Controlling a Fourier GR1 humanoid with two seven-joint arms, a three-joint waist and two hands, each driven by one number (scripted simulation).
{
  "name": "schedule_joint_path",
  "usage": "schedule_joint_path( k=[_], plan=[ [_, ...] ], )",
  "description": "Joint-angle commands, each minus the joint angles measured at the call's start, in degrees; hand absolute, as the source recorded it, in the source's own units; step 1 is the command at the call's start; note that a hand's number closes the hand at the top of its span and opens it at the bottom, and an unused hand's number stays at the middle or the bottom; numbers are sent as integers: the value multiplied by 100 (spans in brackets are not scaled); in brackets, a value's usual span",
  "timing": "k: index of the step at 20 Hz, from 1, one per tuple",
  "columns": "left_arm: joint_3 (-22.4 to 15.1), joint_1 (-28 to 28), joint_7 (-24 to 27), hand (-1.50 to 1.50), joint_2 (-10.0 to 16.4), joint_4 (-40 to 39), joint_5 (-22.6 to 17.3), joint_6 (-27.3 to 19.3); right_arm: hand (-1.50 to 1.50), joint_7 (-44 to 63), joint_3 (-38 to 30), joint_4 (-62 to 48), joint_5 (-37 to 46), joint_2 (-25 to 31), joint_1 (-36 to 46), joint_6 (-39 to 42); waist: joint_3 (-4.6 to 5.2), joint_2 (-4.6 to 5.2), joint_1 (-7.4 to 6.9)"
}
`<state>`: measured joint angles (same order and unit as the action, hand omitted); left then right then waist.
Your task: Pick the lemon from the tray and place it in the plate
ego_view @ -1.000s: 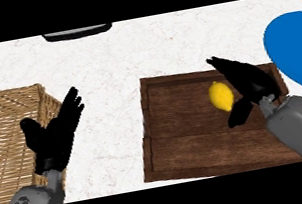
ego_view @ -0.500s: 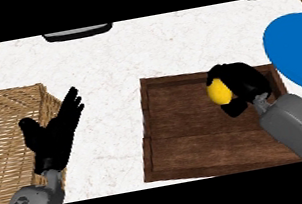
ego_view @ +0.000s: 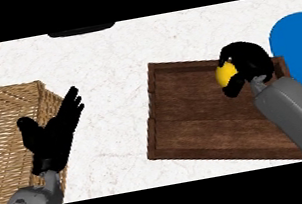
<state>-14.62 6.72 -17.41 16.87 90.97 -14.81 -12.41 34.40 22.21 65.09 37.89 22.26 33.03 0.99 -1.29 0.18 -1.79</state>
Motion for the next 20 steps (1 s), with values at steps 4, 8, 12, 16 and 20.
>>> schedule_joint_path(
  k=[4,8,12,16,20],
  plan=[
    [-188,-159,-186,0,-103,-152,-44,66,150,2443,-1180,-911,862,-167,1024,-1819,149,189,-354],
    [-246,-225,-213,0,-146,-204,-19,61,150,3346,-1209,-1407,1965,65,1591,-2647,168,210,-501],
    [-292,-174,-284,0,-194,-116,15,23,150,3904,-1498,-1835,2718,77,1967,-3347,151,215,-514],
    [-312,-166,-334,0,-276,-124,79,-91,150,4349,-1798,-1981,3446,-4,2140,-3979,148,175,-386],
    [-219,-256,-273,0,-260,-154,63,-94,150,4507,-2245,-2114,3952,-100,2044,-4556,138,144,-274]
  ],
)
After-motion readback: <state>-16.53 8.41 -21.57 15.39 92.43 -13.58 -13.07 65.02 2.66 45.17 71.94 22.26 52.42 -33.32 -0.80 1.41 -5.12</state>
